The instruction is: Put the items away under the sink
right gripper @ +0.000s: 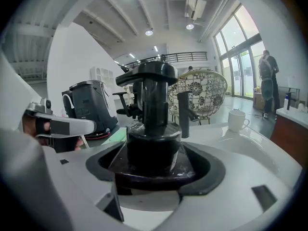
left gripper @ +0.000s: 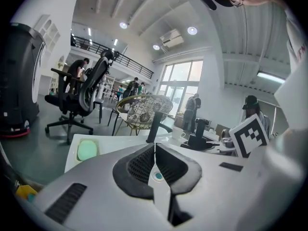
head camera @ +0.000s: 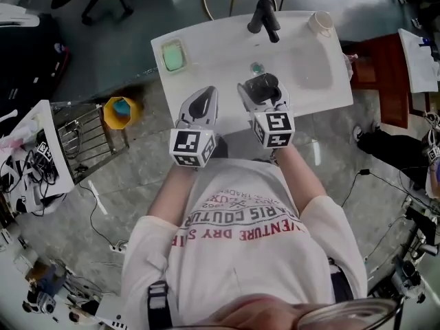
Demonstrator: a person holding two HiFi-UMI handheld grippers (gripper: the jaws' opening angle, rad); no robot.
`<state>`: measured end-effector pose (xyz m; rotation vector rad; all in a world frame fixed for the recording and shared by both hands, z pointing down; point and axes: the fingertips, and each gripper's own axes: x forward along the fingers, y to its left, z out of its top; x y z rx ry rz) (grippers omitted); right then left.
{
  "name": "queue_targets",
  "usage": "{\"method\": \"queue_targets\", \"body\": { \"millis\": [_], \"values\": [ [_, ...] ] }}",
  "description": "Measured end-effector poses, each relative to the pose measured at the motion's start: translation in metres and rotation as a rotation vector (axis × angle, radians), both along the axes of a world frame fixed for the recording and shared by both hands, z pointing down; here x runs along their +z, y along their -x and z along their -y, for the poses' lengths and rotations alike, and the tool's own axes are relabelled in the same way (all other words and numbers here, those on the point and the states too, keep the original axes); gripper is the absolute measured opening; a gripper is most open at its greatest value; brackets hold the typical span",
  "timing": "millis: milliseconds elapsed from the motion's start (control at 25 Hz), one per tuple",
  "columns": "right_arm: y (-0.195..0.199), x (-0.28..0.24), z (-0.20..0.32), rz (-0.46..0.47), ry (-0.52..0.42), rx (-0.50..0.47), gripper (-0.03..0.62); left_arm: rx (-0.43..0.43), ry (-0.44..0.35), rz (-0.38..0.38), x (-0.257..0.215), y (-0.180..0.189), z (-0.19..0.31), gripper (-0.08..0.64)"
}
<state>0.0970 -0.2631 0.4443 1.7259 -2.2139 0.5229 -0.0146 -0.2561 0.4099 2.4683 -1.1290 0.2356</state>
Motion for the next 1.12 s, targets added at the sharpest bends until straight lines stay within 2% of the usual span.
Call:
{"method": "queue_targets", "body": {
  "millis": [200,440,560,880,1120],
  "values": [
    [-0.016,0.001,-0.044,0.027,-0.021,-0.080,0.381,-0.064,-0.021,0.007,0.002,-0.018,-0.049,0.028],
    [-0.041,0.012,-0.129,0.050,-0.014,-0.206,0.380,-0.215,-0.004,0.058,0.027,-0.037,-0.136,0.028],
    [-0.059,0.021,-0.169,0.041,0.008,-0.257,0.380,-0.263,0.013,0.065,0.034,-0.052,-0.178,0.028],
    [-0.079,0.054,-0.262,0.057,0.094,-0.305,0.381,-0.354,0.038,0.100,0.048,-0.057,-0.267,0.028],
    [-0.074,0.101,-0.288,0.039,0.129,-0.344,0.381,-0.381,0.087,0.107,0.094,-0.051,-0.289,0.028]
  ]
}}
